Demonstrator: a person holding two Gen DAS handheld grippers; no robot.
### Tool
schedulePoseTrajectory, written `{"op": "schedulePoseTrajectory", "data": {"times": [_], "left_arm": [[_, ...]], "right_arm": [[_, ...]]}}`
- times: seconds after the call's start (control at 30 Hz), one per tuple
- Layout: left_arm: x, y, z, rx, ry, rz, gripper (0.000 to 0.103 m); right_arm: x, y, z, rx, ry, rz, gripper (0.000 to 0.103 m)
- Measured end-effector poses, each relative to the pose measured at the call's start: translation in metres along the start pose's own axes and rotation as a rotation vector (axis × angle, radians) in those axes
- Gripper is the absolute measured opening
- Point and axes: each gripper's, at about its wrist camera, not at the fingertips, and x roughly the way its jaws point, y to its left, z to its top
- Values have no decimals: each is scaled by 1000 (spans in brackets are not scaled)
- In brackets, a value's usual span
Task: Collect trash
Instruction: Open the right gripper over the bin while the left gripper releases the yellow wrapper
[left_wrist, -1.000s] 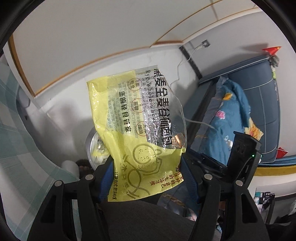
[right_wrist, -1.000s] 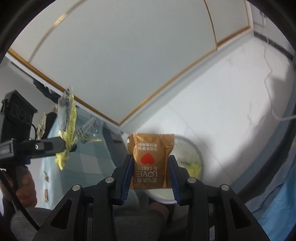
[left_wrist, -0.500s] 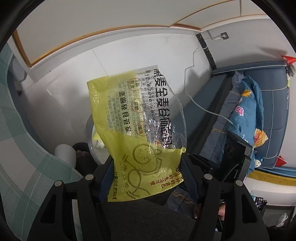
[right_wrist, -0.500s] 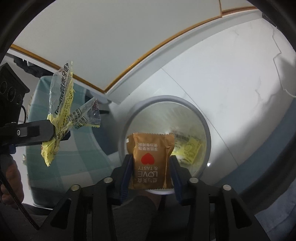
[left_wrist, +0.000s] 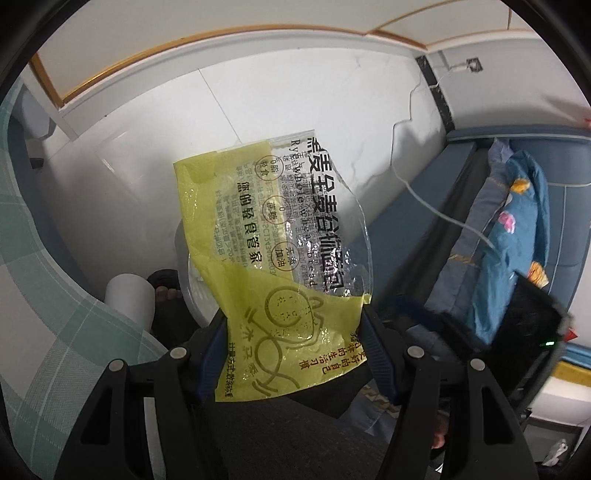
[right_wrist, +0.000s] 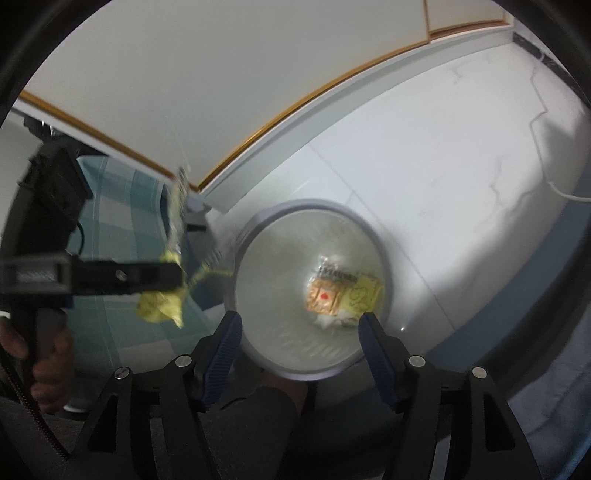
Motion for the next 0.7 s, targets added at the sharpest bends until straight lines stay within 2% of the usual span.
{"op": "schedulePoseTrajectory", "data": {"times": [0.23, 0.33, 0.4, 0.47, 0.7], "left_arm": [[19, -11, 6, 39, 46, 66, 63], [30, -16, 7, 71, 90, 58, 63], [37, -20, 9, 97, 110, 81, 63], [43, -25, 11, 124, 123, 108, 70], [56, -36, 14, 174, 143, 132, 77]], "right_arm": [[-24, 0, 4, 41, -64, -16, 72], [-29, -1, 0, 62, -70, -17, 72], [-31, -1, -1, 74, -76, -16, 72], [-35, -2, -2, 79, -83, -20, 72], [-33, -7, -10, 110, -90, -15, 72]]}}
